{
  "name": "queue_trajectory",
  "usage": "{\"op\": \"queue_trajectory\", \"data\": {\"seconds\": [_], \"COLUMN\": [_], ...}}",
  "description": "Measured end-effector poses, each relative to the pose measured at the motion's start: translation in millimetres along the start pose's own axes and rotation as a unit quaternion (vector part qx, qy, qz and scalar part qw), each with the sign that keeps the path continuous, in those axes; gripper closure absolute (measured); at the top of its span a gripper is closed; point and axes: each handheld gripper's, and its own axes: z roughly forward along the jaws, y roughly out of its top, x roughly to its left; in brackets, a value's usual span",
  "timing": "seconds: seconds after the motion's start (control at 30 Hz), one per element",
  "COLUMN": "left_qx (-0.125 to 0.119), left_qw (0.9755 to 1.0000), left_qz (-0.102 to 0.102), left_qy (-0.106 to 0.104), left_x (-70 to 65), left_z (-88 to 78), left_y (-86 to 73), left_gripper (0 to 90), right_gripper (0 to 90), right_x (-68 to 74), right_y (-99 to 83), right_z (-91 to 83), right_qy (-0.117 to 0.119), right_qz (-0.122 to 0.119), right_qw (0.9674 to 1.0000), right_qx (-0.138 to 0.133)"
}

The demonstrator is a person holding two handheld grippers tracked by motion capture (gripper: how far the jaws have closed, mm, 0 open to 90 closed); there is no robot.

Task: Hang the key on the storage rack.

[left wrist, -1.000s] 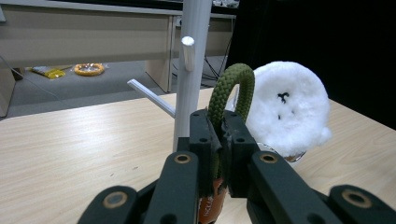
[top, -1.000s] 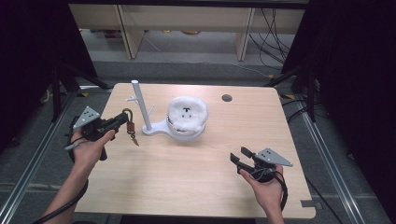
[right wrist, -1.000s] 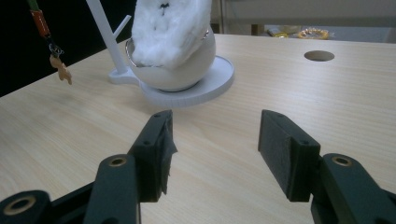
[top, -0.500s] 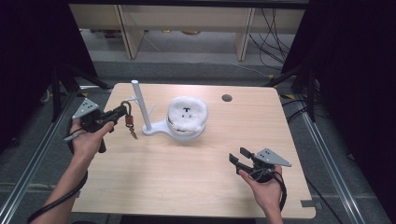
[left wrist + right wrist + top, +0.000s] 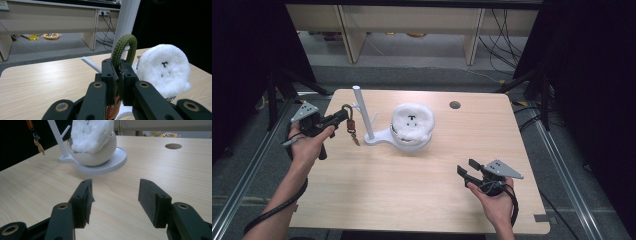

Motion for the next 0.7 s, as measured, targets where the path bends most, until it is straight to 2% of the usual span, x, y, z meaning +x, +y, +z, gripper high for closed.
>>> {"op": "queue_trajectory", "data": {"seconds": [0.07,0.13,0.17,0.2,0.23,0.3,0.4,0.67,0.7], "left_qx": [0.001,0.003,0.003,0.003,0.003,0.002,0.001,0.003,0.002], "left_qw": [1.0,1.0,1.0,0.9999,0.9998,0.9997,0.9996,0.9994,0.9994], "left_qz": [-0.001,-0.004,-0.008,-0.011,-0.016,-0.024,-0.027,-0.034,-0.035], "left_qy": [-0.001,-0.003,-0.004,-0.005,-0.006,-0.009,-0.009,-0.006,-0.006], "left_x": [0.6,1.3,1.8,2.4,3.0,3.5,3.4,2.1,1.7], "left_z": [1.5,2.9,4.0,4.9,6.1,8.1,10.6,18.8,19.5], "left_y": [0.8,1.2,1.2,1.1,0.6,-0.5,-1.4,-5.0,-5.5], "left_gripper": [83.9,83.9,83.9,83.8,83.8,83.8,83.8,83.6,83.6], "right_gripper": [45.9,45.9,45.9,45.9,45.9,45.9,45.8,45.8,45.8], "right_x": [-1.1,-0.3,-3.4,-0.5,-0.2,-1.6,-3.3,-2.8,-1.2], "right_y": [0.1,0.5,0.3,-0.2,-0.5,-0.8,-1.8,-0.7,-1.6], "right_z": [0.7,0.2,1.3,0.6,1.2,0.9,3.1,0.3,0.4], "right_qy": [0.003,0.004,0.004,0.004,0.007,0.004,0.007,0.007,0.007], "right_qz": [-0.006,0.001,-0.016,0.001,0.002,-0.009,-0.023,-0.015,-0.003], "right_qw": [1.0,1.0,0.9998,1.0,1.0,1.0,0.9997,0.9999,1.0], "right_qx": [-0.004,-0.002,-0.007,-0.002,-0.003,0.002,-0.005,-0.004,-0.003]}}
